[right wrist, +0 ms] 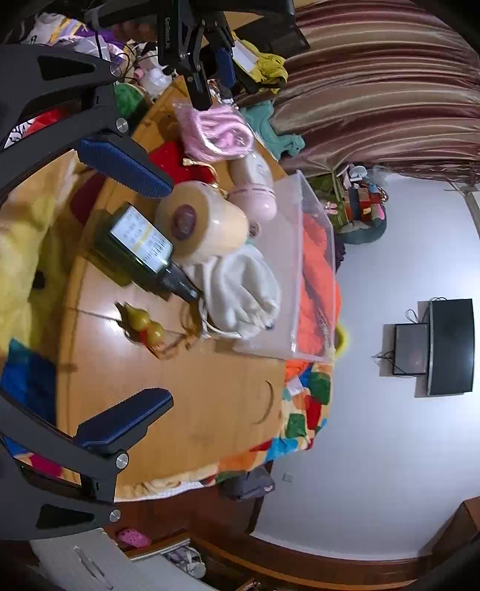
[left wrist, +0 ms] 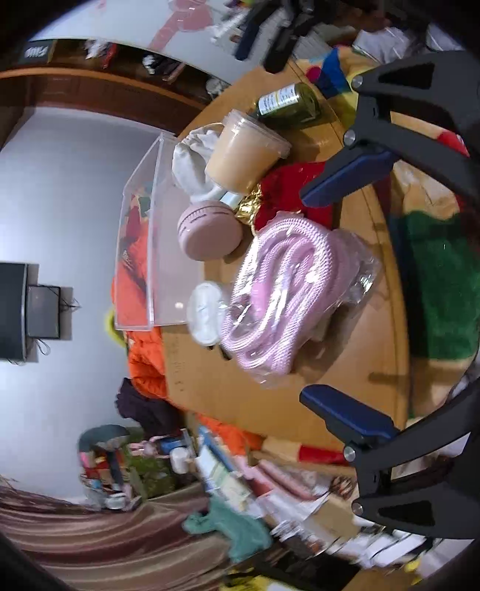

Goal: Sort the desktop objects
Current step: 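Reach left gripper to pink rope bag while right gripper grasps green pump bottle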

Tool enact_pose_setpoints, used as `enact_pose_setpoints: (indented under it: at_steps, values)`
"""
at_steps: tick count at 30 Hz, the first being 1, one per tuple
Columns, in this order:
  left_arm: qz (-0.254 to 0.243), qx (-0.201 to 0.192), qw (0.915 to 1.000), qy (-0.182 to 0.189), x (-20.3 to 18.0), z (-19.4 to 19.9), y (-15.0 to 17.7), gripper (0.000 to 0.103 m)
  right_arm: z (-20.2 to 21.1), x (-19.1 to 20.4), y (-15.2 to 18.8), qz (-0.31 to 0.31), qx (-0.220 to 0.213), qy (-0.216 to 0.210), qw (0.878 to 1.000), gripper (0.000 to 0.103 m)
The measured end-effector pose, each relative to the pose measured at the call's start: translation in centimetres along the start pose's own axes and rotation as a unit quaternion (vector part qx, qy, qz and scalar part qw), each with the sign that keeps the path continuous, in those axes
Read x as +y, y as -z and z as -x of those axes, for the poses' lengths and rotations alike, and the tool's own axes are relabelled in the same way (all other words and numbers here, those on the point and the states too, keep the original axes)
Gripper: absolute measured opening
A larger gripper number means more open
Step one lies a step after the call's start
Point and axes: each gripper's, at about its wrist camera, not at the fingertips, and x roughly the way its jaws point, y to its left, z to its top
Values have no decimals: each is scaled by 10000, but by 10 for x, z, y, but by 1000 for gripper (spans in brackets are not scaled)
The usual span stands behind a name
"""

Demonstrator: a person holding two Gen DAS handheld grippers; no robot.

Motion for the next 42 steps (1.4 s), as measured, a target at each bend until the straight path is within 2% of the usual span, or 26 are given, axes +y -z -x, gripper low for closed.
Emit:
enact_pose_setpoints:
  at_steps: [5, 9, 15, 25, 33, 36, 38, 42]
  values:
    - [747, 210, 9970, 60, 7, -18, -9, 99, -8, 3, 8, -121, 182, -230, 9995, 102]
    - [1040, 272, 9942, 78, 6, -27, -19, 99, -11, 12, 11, 10, 275, -229, 9994, 96]
    - [1012, 348, 9932, -449, -5, -43, -24, 99, -18, 19, 8, 48, 417, -405, 9983, 82]
    - [1016, 521, 9916, -606, -9, -65, -25, 100, -48, 26, 11, 79, 860, -360, 9956, 61]
    - [872, 407, 9942, -490, -6, -72, -21, 100, -50, 24, 11, 66, 825, -284, 9962, 60]
    - [805, 344, 9953, -405, -5, -70, -19, 93, -48, 24, 11, 85, 756, -219, 9969, 60]
    - [727, 288, 9963, -345, -5, -67, -17, 82, -45, 23, 10, 81, 691, -174, 9974, 60]
    - [688, 226, 9971, -240, -2, -64, -16, 77, -39, 20, 7, 48, 575, -133, 9982, 60]
